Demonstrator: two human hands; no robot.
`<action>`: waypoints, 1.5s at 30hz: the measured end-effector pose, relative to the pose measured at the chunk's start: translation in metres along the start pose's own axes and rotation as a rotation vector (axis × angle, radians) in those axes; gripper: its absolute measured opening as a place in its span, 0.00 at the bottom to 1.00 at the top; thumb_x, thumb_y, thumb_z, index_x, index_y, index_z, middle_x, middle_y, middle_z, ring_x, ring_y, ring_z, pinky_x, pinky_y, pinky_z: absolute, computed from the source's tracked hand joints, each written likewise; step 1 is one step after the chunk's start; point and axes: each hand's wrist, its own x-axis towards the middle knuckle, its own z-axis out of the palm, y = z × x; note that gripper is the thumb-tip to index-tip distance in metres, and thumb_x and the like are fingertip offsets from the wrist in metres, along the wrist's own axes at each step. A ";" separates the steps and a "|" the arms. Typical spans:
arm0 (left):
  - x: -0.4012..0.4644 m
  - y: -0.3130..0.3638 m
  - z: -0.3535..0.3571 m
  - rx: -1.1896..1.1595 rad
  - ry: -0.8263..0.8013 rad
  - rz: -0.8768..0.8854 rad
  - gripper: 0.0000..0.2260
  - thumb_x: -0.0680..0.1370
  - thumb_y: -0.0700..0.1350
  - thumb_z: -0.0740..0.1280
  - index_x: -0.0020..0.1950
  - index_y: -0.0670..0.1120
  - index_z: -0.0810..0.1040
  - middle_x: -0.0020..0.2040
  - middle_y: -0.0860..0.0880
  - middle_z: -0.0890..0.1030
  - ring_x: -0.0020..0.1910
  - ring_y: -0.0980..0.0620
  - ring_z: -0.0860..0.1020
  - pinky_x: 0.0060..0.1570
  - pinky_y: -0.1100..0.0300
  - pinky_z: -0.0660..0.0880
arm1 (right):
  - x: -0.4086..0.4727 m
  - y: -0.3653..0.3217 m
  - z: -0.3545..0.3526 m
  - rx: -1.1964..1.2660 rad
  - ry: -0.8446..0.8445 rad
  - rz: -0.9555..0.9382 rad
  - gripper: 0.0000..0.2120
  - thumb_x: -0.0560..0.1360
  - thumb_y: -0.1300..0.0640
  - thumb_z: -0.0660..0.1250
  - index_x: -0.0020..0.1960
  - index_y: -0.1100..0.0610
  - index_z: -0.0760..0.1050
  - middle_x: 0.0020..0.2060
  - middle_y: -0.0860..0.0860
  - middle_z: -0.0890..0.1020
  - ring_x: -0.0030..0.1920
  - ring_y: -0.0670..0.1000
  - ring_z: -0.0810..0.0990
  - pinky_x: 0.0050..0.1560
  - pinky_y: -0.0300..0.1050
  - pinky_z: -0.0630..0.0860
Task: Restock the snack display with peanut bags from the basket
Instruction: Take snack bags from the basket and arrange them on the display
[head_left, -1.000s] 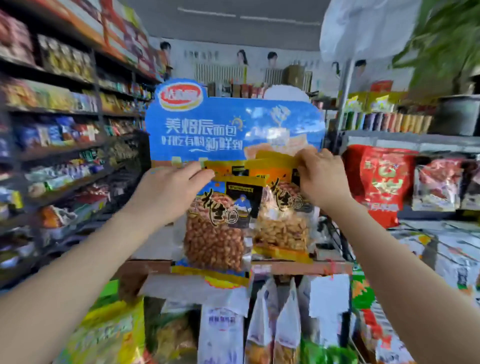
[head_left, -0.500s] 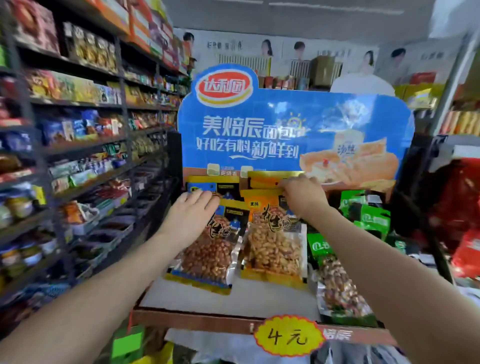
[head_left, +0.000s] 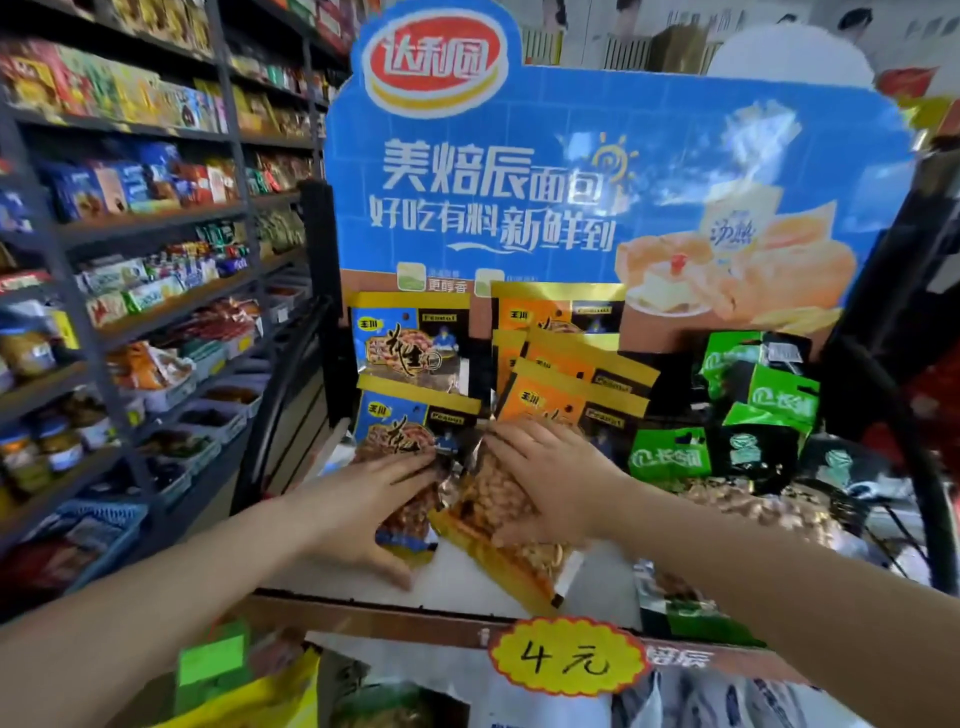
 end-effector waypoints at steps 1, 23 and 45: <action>0.000 0.001 0.001 -0.005 0.021 -0.014 0.58 0.51 0.78 0.50 0.75 0.53 0.40 0.76 0.57 0.38 0.75 0.55 0.44 0.73 0.56 0.48 | -0.002 0.001 0.005 -0.004 0.006 0.002 0.52 0.64 0.25 0.51 0.76 0.58 0.43 0.77 0.53 0.47 0.77 0.54 0.47 0.74 0.50 0.38; -0.017 0.051 -0.024 0.187 0.475 0.150 0.22 0.77 0.58 0.57 0.69 0.51 0.67 0.59 0.49 0.79 0.53 0.45 0.79 0.39 0.56 0.74 | -0.070 0.009 -0.011 0.228 0.422 0.315 0.21 0.75 0.46 0.58 0.63 0.57 0.73 0.58 0.56 0.79 0.61 0.59 0.75 0.55 0.54 0.74; -0.019 0.550 0.247 -0.017 -0.452 0.622 0.13 0.77 0.51 0.59 0.57 0.46 0.73 0.56 0.43 0.79 0.56 0.42 0.77 0.50 0.51 0.74 | -0.630 -0.180 0.264 0.986 -0.268 1.572 0.12 0.76 0.53 0.61 0.57 0.57 0.74 0.52 0.57 0.82 0.54 0.57 0.79 0.50 0.46 0.74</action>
